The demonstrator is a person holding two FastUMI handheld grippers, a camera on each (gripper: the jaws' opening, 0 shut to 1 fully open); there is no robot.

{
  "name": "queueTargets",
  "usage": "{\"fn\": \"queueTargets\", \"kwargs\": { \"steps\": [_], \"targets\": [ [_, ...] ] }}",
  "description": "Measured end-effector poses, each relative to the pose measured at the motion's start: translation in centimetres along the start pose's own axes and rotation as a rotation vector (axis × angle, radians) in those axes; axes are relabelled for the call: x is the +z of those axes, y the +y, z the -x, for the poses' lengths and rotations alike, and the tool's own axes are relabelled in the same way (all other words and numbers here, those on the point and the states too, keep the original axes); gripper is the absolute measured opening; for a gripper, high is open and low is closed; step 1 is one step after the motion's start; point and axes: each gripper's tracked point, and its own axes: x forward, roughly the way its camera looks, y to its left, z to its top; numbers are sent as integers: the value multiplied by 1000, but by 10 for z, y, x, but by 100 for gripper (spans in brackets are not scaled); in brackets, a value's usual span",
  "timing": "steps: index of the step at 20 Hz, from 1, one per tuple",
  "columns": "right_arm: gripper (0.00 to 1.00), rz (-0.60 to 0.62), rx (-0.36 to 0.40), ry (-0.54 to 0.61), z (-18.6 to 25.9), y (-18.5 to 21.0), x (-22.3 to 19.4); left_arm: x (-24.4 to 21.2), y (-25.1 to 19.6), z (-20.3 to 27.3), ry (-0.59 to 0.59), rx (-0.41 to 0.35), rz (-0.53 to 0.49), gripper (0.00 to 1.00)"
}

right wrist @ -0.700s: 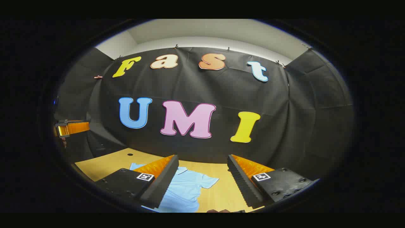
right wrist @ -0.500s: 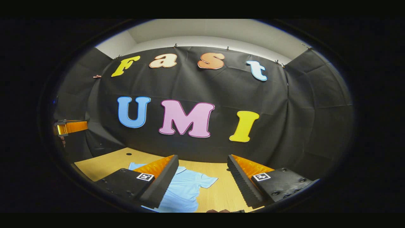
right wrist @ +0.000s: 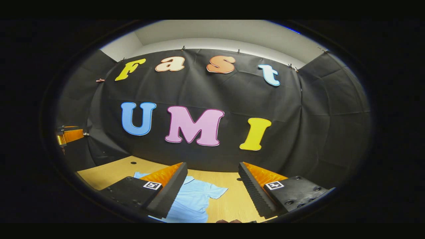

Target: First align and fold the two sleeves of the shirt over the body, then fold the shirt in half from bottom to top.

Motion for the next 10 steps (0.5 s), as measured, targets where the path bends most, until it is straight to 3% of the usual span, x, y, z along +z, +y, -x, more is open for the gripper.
{"fn": "queueTargets", "kwargs": {
  "steps": [10],
  "targets": [
    [97, 1, 43, 104, -44, -1, -22, -4, 12, 3, -12, 17, 46, 96]
  ]
}}
